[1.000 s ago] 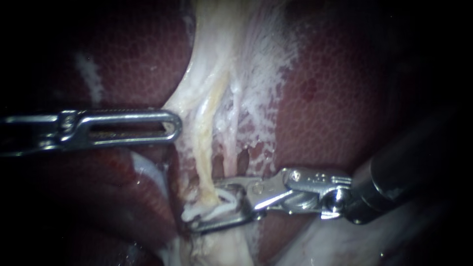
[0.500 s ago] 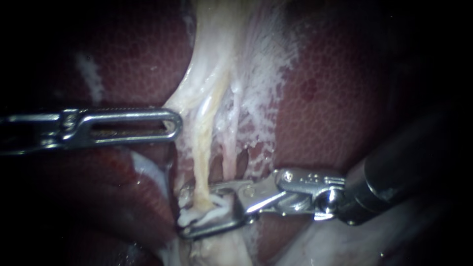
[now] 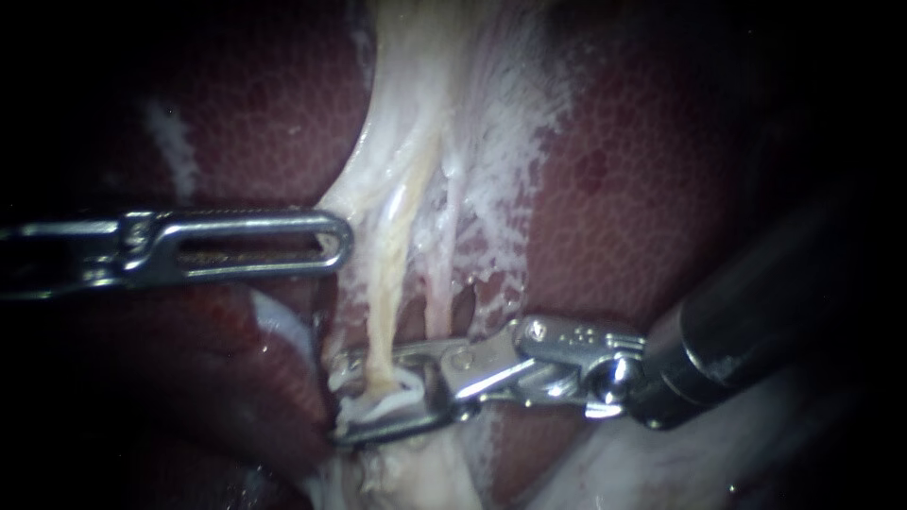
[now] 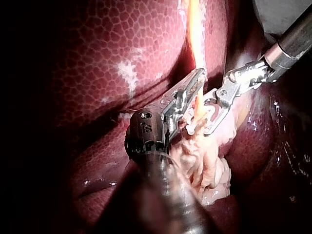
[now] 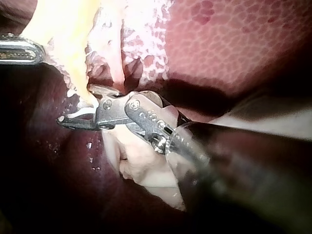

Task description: Clipping second clip left tube

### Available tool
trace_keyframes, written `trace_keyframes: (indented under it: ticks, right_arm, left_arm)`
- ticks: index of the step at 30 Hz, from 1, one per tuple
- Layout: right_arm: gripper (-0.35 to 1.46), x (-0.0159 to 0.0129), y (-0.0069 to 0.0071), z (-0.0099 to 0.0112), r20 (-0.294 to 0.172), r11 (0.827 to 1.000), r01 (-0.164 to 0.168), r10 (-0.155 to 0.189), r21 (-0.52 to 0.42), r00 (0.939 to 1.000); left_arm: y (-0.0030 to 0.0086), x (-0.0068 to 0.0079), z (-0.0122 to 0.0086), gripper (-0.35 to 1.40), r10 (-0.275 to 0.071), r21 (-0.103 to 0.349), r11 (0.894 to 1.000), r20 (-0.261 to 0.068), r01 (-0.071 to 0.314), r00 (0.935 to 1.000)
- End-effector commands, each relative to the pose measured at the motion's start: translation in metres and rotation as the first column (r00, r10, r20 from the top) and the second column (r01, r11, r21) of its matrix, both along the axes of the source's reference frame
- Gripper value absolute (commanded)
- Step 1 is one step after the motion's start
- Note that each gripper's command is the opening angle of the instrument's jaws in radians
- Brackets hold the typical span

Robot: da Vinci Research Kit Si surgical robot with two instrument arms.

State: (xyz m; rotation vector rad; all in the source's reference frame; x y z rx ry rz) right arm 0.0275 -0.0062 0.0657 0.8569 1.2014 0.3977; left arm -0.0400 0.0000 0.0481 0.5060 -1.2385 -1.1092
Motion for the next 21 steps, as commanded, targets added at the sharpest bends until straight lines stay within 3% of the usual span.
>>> trace_keyframes:
  ticks: [1, 13, 16, 17, 21]
  right_arm:
    - [0.39, 0.0000, 0.0000, 0.0000, 0.001, 1.000, 0.002, -0.002, 0.006, 1.0000]
    - [0.29, 0.0000, -0.0003, 0.0001, 0.011, 0.999, 0.000, 0.000, 0.038, 0.9999]
    - [0.03, -0.0003, -0.0003, 0.0002, 0.023, 0.999, 0.008, -0.009, 0.036, 0.9997]
    - [-0.13, -0.0003, -0.0002, 0.0002, 0.029, 0.999, 0.015, -0.016, 0.035, 0.9994]
    - [-0.35, -0.0006, 0.0001, 0.0007, 0.057, 1.000, 0.008, -0.009, 0.025, 0.9983]
  left_arm:
    - [0.0000, 0.0000, 0.0000, -0.35, 0.000, 0.000, 1.000, 0.000, 0.000, 1.0000]
    - [0.0000, 0.0000, 0.0000, -0.35, 0.000, 0.000, 1.000, 0.000, 0.000, 1.0000]
    - [0.0000, 0.0000, 0.0000, -0.35, 0.000, 0.000, 1.000, 0.000, 0.000, 1.0000]
    - [-0.0001, 0.0000, 0.0000, -0.35, 0.000, 0.000, 1.000, 0.000, 0.000, 1.0000]
    - [-0.0001, 0.0000, -0.0001, -0.35, 0.000, 0.000, 1.000, 0.000, 0.000, 1.0000]
